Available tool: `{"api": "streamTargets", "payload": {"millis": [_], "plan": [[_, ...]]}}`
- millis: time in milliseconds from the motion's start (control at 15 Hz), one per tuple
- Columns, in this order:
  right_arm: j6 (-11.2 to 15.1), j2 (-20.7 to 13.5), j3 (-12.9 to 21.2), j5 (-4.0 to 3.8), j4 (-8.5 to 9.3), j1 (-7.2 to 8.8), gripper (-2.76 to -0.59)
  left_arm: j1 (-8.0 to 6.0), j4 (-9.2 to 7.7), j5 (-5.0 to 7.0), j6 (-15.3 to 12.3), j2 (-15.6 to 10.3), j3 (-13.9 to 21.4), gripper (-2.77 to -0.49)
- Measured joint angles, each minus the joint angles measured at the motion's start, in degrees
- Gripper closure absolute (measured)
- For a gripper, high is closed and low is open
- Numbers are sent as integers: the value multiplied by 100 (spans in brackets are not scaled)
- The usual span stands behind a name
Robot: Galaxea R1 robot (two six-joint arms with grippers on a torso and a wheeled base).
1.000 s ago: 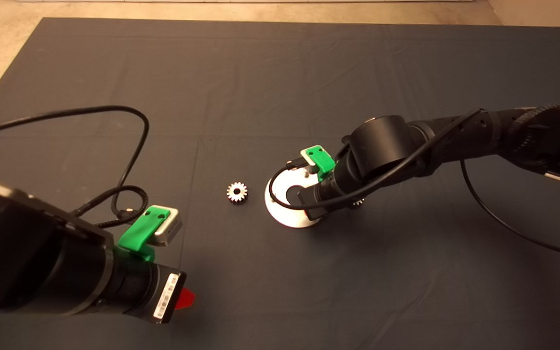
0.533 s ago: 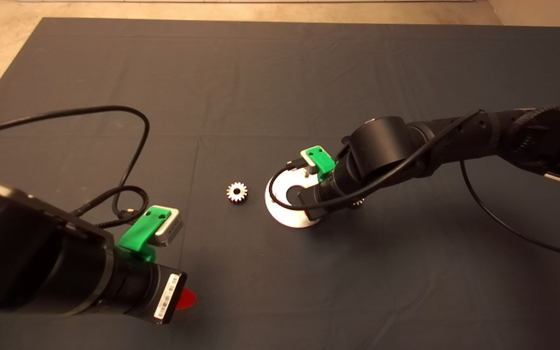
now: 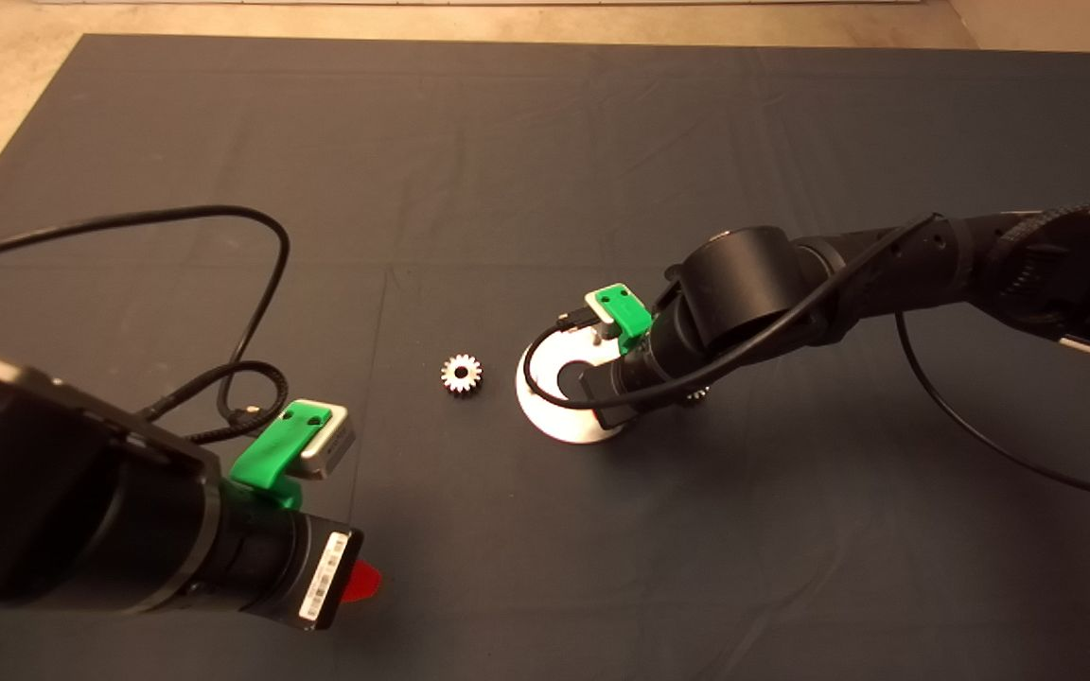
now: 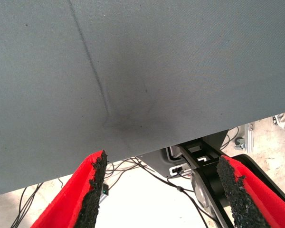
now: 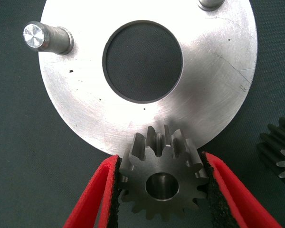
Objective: Install three planetary gears onto the carrier pins
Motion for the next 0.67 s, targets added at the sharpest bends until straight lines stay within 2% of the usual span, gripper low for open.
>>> {"api": "streamTargets", "payload": {"millis": [667], "plan": [[0, -2, 0, -11, -2, 2, -121, -2, 0, -1, 0, -16, 0, -164]]}}
